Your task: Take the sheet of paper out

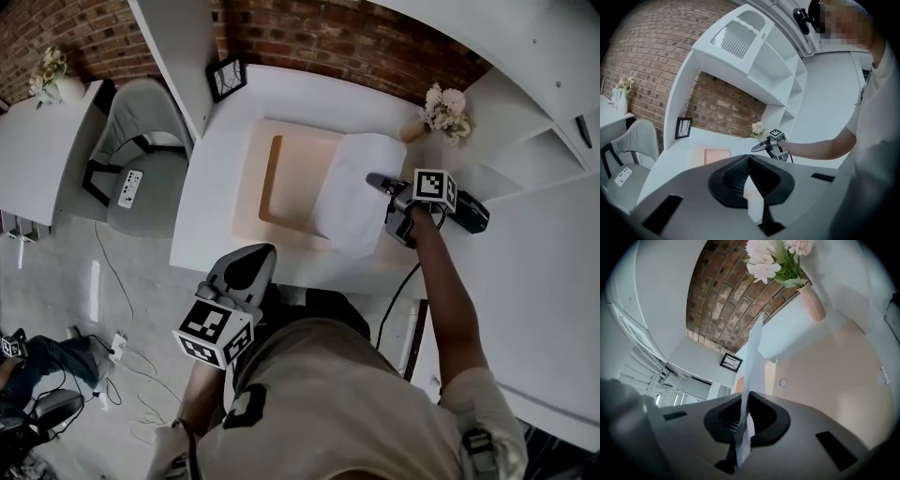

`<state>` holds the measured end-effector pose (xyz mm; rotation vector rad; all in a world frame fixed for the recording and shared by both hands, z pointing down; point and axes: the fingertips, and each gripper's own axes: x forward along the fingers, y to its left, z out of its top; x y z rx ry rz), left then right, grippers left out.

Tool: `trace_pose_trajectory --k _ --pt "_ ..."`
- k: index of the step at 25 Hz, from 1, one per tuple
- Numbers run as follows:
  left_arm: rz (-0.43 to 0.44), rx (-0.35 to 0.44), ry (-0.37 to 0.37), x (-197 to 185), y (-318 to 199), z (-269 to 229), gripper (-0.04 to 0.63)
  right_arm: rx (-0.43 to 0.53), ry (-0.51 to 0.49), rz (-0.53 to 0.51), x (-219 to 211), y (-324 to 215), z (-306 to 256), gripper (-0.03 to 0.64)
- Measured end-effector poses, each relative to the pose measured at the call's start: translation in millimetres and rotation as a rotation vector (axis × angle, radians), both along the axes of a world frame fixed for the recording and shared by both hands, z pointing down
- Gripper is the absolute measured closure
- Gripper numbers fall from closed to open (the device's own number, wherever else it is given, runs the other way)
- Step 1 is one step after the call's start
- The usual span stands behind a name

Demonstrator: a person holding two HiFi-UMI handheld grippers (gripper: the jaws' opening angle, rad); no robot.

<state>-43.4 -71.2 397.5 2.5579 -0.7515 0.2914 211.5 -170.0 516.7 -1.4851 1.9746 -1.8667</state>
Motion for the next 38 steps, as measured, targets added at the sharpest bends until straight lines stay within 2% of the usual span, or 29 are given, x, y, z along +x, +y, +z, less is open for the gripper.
trace_pose_trajectory --k 6,13,27,38 --pt "0.008 -0.031 -0.003 -13.4 -1.4 7.3 0.580 0.000 0.048 0.021 4.6 -0.9 -3.8 0.589" --pt "-0.035 -0.016 -0.016 -16.9 -1.3 -2.6 0.580 0.026 0.059 0.045 22.0 11.8 -13.0 0.589" --pt "-0.097 0.009 -0.068 51.5 28.5 -17.1 0.580 0.115 -0.052 -0.046 55.7 29.4 -35.5 0.589" --pt "-0.080 0.042 -0.097 92.3 40.8 -23.3 0.580 0.191 -0.064 -0.084 68.3 50.2 -46.0 0.589"
